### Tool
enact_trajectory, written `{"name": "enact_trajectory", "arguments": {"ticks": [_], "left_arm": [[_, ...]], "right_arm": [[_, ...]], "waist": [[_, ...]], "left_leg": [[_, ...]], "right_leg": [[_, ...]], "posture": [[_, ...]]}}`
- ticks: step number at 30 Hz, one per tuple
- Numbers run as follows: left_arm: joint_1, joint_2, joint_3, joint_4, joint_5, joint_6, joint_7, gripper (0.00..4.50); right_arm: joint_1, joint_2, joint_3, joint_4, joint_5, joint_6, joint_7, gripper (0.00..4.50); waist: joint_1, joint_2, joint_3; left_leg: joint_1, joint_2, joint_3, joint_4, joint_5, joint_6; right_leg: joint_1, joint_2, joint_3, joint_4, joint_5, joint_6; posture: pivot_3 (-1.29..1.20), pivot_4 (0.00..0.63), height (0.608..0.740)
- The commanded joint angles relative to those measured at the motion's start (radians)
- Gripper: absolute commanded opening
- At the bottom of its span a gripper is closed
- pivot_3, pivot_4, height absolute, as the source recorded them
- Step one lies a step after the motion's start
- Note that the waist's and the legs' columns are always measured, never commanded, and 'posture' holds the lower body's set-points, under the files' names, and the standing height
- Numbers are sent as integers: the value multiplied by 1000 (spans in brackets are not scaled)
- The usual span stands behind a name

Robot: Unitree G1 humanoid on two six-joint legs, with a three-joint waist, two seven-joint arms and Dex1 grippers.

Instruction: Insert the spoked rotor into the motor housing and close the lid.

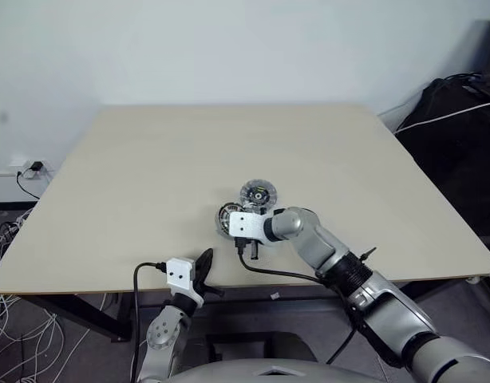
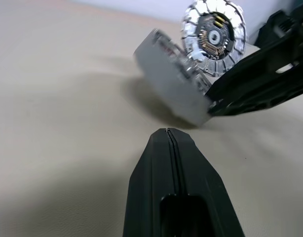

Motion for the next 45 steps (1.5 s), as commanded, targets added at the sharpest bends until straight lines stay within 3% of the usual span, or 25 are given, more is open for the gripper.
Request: {"name": "enact_trajectory", "arguments": {"ticks": [1, 15, 24, 33, 45], "left_arm": [[-27, -5, 0, 11, -6, -29, -17, 0], [-54, 17, 38, 37, -39, -20, -76, 0], [-48, 15, 33, 18, -37, -6, -72, 0], [-45, 16, 20, -4, -34, 17, -74, 0], [-16, 17, 11, -66, -33, 46, -54, 0]], "right_arm": [[-5, -33, -62, -149, 18, 39, 12, 106], [74, -169, -110, -392, 72, 196, 62, 106], [200, -240, -125, -568, 200, 442, 117, 106], [173, -148, -120, -516, 261, 596, -3, 106], [69, 22, -113, -259, 281, 611, -157, 106]], "waist": [[1, 0, 0], [6, -2, 1], [12, -2, 1], [12, -3, 2], [9, -3, 1]], "left_leg": [[0, 0, 0, 0, 0, 0], [-1, 0, 0, 0, 0, 1], [-2, 0, -1, 0, -1, 1], [-2, 0, -1, 2, -1, 1], [-2, 0, -1, 2, -1, 1]], "right_leg": [[0, 0, 0, 0, 0, 0], [0, 0, 0, -1, 0, 0], [-1, 0, -1, -2, 0, 0], [0, -1, -1, -1, 0, 0], [0, -1, -1, -1, 0, 0]], "posture": [[0, 0, 740], [0, 0, 740], [0, 0, 740], [0, 0, 740], [0, 0, 740]]}}
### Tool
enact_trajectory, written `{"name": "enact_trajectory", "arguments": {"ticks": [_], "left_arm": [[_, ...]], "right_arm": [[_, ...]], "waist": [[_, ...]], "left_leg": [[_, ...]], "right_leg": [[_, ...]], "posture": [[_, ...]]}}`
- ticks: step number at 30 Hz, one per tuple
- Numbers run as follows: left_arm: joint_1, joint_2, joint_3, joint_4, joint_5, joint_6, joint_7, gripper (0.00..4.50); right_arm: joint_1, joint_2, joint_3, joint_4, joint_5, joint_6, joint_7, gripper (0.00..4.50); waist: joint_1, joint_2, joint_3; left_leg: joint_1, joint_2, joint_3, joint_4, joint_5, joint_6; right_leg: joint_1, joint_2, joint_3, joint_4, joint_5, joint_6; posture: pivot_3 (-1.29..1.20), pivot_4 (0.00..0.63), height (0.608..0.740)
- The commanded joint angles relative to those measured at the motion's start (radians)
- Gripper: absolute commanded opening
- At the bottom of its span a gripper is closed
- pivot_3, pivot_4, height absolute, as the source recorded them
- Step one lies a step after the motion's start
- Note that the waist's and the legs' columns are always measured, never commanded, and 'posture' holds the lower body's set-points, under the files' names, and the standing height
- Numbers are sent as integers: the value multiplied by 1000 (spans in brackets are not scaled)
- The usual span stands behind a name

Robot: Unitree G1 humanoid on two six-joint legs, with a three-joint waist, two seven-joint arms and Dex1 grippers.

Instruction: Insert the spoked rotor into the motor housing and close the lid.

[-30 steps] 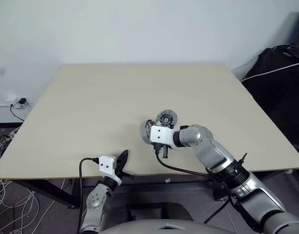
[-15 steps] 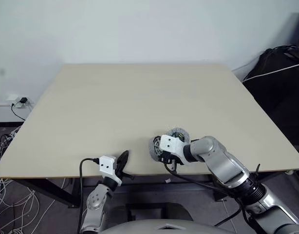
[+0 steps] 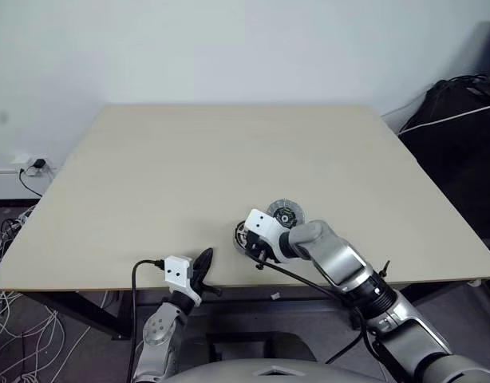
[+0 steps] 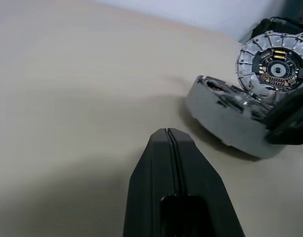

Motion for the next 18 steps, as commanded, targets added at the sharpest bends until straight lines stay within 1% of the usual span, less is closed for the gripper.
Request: {"name": "enact_trajectory", "arguments": {"ticks": [1, 4, 6, 9, 13, 16, 17, 18], "left_arm": [[1, -3, -10, -62, 6, 4, 8, 0], [7, -4, -9, -70, 6, 6, 14, 0], [11, -4, -8, -75, 5, 8, 16, 0], [16, -3, -7, -78, 1, 11, 18, 0], [16, -3, -6, -68, -1, 7, 16, 0], [13, -2, -4, -57, -3, 4, 13, 0], [12, -2, -3, -54, -3, 3, 12, 0], [11, -2, -3, -51, -4, 2, 10, 0]], "right_arm": [[-52, 46, -39, 61, 7, -6, -63, 106], [-68, 78, -49, 112, 17, -2, -90, 106], [-75, 96, -54, 130, 26, 2, -102, 827], [-80, 124, -66, 140, 46, 13, -121, 1674], [-88, 158, -83, 136, 69, 16, -147, 2988], [-92, 161, -88, 105, 85, -2, -147, 3923], [-92, 155, -84, 90, 90, -17, -140, 4208], [-92, 143, -76, 67, 95, -37, -127, 4208]], "waist": [[-3, 0, 0], [-8, 0, 0], [-13, 0, 0], [-17, 0, 0], [-20, 0, 0], [-20, 0, 0], [-19, 0, 0], [-19, 0, 0]], "left_leg": [[0, 0, 0, 0, 0, 0], [0, 0, 0, 0, 0, 0], [2, 1, 1, 0, 0, 0], [5, 1, 1, 0, 1, 0], [6, 2, 1, 0, 2, 0], [5, 2, 1, 0, 2, 0], [4, 2, 1, 0, 2, 0], [3, 2, 1, 0, 2, 0]], "right_leg": [[0, 0, 0, 0, 0, 0], [1, 0, 0, 0, 1, 1], [2, 0, 0, 0, 2, 0], [2, 0, 0, 0, 3, 0], [1, 0, 0, 1, 3, 0], [1, 0, 0, 1, 3, -1], [1, 0, 0, 1, 3, -1], [1, 0, 0, 1, 3, -1]], "posture": [[0, 0, 740], [0, 0, 740], [0, 0, 740], [0, 0, 740], [0, 0, 740], [0, 0, 740], [0, 0, 740], [0, 0, 740]]}}
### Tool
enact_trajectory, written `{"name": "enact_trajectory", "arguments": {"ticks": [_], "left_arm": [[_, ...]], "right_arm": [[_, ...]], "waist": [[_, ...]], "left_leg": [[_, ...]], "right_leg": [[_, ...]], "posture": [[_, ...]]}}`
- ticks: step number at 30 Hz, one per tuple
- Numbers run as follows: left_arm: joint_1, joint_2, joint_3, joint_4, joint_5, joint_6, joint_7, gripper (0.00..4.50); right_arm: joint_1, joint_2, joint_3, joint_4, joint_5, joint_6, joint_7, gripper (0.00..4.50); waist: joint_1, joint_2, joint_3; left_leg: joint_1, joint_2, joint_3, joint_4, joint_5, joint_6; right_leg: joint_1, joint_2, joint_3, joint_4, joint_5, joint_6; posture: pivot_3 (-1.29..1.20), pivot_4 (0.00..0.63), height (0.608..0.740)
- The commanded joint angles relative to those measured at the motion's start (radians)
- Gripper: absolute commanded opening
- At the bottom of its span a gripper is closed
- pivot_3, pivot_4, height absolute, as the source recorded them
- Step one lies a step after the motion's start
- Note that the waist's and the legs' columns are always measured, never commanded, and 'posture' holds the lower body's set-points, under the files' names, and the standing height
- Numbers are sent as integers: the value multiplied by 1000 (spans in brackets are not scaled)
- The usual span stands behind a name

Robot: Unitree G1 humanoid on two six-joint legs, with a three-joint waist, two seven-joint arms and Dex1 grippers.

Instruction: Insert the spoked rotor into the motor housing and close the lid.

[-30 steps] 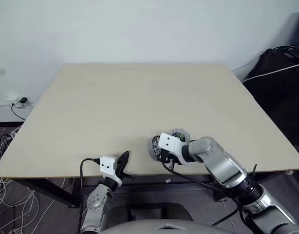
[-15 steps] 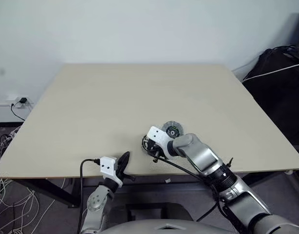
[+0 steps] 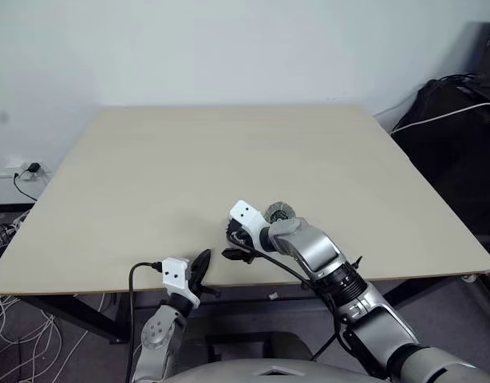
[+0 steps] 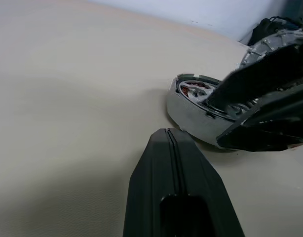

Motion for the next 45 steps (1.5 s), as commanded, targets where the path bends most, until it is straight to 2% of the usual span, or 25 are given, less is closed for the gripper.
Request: {"name": "enact_trajectory", "arguments": {"ticks": [1, 9, 16, 19, 22, 28, 33, 38, 45], "left_arm": [[-16, -2, -2, -14, -4, -15, -11, 0], [-27, -5, -1, 8, -6, -16, -20, 0], [-33, -5, 4, 25, -9, -19, -33, 0], [-36, -5, 6, 30, -9, -22, -35, 0], [-36, -5, 10, 33, -9, -24, -38, 0], [-39, -5, 16, 39, -8, -25, -40, 0], [-47, -2, 21, 46, -7, -23, -47, 0], [-58, 0, 25, 54, -6, -21, -52, 0], [-63, 4, 30, 61, -7, -27, -54, 0]], "right_arm": [[-35, -35, -8, -103, 13, -78, 25, 4208], [-21, -205, 85, -262, -33, -253, 106, 4208], [-21, -298, 17, -300, -66, -544, 114, 4208], [-29, -345, -19, -280, -104, -614, 91, 4208], [-31, -354, -82, -244, -136, -591, 22, 3607], [-12, -368, -172, -181, -239, -522, -126, 1591], [24, -422, -165, -170, -322, -484, -143, 36], [85, -498, -132, -170, -357, -488, -65, 36], [151, -530, -132, -180, -344, -462, 22, 36]], "waist": [[0, 0, 0], [0, 0, 0], [1, -1, 0], [7, -2, 1], [10, -2, 1], [13, -2, 1], [15, -2, 1], [15, -2, 1], [15, -2, 1]], "left_leg": [[-1, 0, 0, 0, 0, 0], [-3, -1, 0, 0, 0, 1], [-3, -2, 0, 0, 0, 1], [-3, -2, 0, 0, 0, 1], [-3, -2, 0, 0, 0, 1], [-3, -1, 0, 0, 0, 1], [-4, -1, 0, 0, 0, 1], [-4, -2, 0, 0, -1, 1], [-3, -2, 0, 0, 0, 2]], "right_leg": [[0, 0, 0, 0, 0, 0], [-2, 0, 0, -1, 0, 0], [-2, 0, 0, -2, 0, 0], [-1, 0, 0, -2, 0, 0], [-1, 0, 0, -2, 0, 0], [-2, 0, 0, -2, 0, 0], [-2, 0, 0, -2, 0, 0], [-2, 0, 0, -2, -1, 0], [-2, 0, 0, -2, -1, 0]], "posture": [[0, 0, 740], [0, 0, 740], [0, 0, 740], [0, 0, 740], [0, 0, 740], [0, 0, 740], [0, 0, 740], [0, 0, 740], [0, 0, 740]]}}
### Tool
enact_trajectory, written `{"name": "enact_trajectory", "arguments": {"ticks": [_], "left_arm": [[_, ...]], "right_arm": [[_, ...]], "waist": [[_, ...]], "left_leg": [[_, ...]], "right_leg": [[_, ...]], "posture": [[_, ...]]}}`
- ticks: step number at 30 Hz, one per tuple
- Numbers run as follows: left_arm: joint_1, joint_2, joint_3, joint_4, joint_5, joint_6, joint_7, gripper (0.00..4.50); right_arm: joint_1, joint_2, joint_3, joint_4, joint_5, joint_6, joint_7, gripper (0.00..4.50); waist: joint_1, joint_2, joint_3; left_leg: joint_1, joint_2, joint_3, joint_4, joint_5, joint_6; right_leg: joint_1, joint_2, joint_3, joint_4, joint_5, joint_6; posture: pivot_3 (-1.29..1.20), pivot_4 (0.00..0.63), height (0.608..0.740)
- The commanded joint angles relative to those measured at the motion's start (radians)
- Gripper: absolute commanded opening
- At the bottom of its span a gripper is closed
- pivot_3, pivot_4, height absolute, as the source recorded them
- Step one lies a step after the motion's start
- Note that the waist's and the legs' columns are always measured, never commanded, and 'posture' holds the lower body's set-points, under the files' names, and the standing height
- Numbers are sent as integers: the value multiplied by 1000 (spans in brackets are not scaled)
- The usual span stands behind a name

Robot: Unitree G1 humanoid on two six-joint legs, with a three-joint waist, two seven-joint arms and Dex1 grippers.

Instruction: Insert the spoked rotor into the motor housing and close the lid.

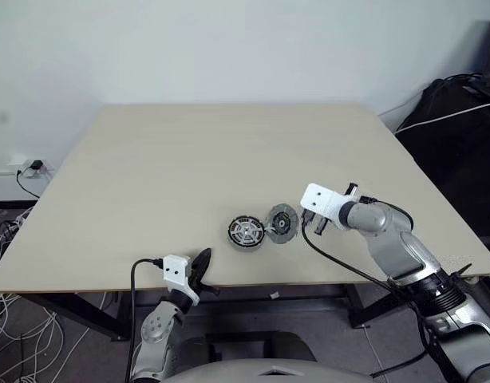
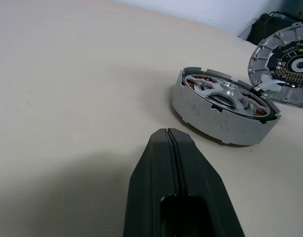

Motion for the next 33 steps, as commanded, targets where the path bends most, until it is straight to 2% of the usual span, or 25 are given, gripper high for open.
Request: {"name": "enact_trajectory", "arguments": {"ticks": [1, 18, 27, 33], "left_arm": [[-11, 2, 3, -9, -5, -22, -9, 0], [-6, 15, 4, -45, -8, -3, -10, 0], [1, 22, 11, -55, -14, 3, -13, 0], [8, 15, 5, -61, -2, 0, -5, 0]], "right_arm": [[7, 1, -26, -37, 19, 18, 34, 36], [28, 170, -56, -93, 244, 134, 126, 36], [8, 228, -32, -61, 261, 128, 91, 36], [-18, 304, -12, 3, 256, 115, 53, 36]], "waist": [[0, 0, 0], [1, 0, 0], [-2, 0, 0], [-5, 0, 0]], "left_leg": [[0, 0, 0, 0, 0, 0], [0, 1, 0, 0, 0, 0], [0, 0, 0, 0, 0, 0], [1, 1, 0, 0, 0, 0]], "right_leg": [[0, 0, 0, 0, 0, 0], [0, 0, 0, 0, 0, 0], [0, 0, 0, 0, 0, 0], [0, 1, 0, 1, 0, 0]], "posture": [[0, 0, 740], [0, 0, 740], [0, 0, 740], [0, 0, 740]]}}
